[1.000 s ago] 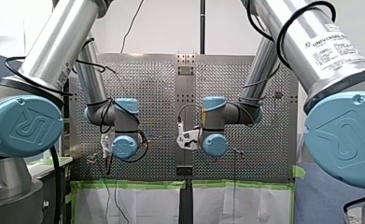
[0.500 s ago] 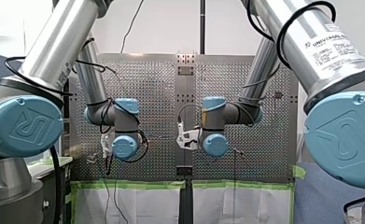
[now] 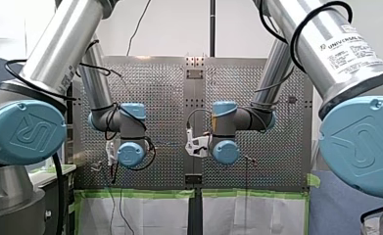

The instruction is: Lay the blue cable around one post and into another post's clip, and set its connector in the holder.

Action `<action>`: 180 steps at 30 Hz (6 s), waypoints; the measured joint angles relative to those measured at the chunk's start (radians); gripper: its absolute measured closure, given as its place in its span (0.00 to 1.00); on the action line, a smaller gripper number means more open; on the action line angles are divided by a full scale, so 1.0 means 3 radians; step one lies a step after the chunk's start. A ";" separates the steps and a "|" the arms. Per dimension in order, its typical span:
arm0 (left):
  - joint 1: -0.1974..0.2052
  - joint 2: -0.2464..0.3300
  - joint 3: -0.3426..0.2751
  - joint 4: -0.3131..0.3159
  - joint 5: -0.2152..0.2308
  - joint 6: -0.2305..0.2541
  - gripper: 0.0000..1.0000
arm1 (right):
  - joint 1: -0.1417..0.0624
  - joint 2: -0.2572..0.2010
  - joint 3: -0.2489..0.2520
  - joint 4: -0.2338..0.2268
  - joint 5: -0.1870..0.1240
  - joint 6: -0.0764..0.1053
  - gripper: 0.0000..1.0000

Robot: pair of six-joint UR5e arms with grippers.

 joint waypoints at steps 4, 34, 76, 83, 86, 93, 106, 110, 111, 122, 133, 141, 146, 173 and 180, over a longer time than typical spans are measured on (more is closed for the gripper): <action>0.0000 0.0000 0.0000 0.0000 0.0000 0.0000 1.00 | 0.0000 0.0000 0.0000 0.0000 0.0000 0.0000 1.00; 0.0000 0.0000 0.0000 0.0000 0.0000 0.0000 1.00 | 0.0000 0.0000 0.0000 0.0000 0.0000 0.0000 1.00; 0.0000 0.0000 0.0000 0.0000 0.0000 0.0000 1.00 | 0.0000 0.0000 0.0000 0.0000 0.0000 0.0000 1.00; 0.0000 0.0000 0.0000 0.0000 0.0000 0.0000 1.00 | 0.0000 0.0000 0.0000 0.0000 0.0000 0.0000 1.00; 0.0000 0.0000 0.0000 0.0000 0.0000 0.0000 1.00 | 0.0000 0.0000 0.0000 0.0000 0.0000 0.0000 1.00; 0.0000 0.0000 0.0000 0.0000 0.0000 0.0000 1.00 | 0.0000 0.0000 0.0000 0.0000 0.0000 0.0000 1.00; -0.0023 -0.0024 0.0016 0.0008 -0.0008 0.0014 0.87 | 0.0000 -0.0002 0.0000 0.0021 -0.0003 0.0000 1.00; -0.0064 -0.0115 0.0032 0.0014 -0.0014 0.0023 0.87 | 0.0000 -0.0004 0.0000 0.0050 -0.0005 0.0000 1.00; -0.0068 -0.0139 0.0033 0.0014 -0.0014 0.0024 0.87 | 0.0000 -0.0004 0.0000 0.0052 -0.0005 0.0000 1.00; -0.0076 -0.0234 0.0036 0.0015 -0.0015 0.0026 0.87 | 0.0000 -0.0005 0.0000 0.0056 -0.0005 0.0000 1.00; -0.0077 -0.0235 0.0036 0.0015 -0.0015 0.0026 0.87 | 0.0069 0.0021 -0.0040 0.0124 0.0035 0.0068 1.00; -0.0077 -0.0235 0.0036 0.0015 -0.0015 0.0026 0.87 | 0.0151 0.0030 -0.0055 0.0329 0.0051 0.0210 1.00; -0.0077 -0.0235 0.0036 0.0015 -0.0015 0.0026 0.87 | 0.0153 0.0030 -0.0056 0.0386 0.0051 0.0219 1.00; -0.0333 0.0139 0.0234 -0.0391 -0.0465 -0.0394 0.75 | 0.0093 -0.0291 -0.0176 0.0475 -0.0084 0.0516 1.00; -0.0168 0.0343 0.0235 -0.0595 -0.0403 -0.0575 0.75 | 0.0085 -0.0483 -0.0342 0.0638 -0.0118 0.0527 1.00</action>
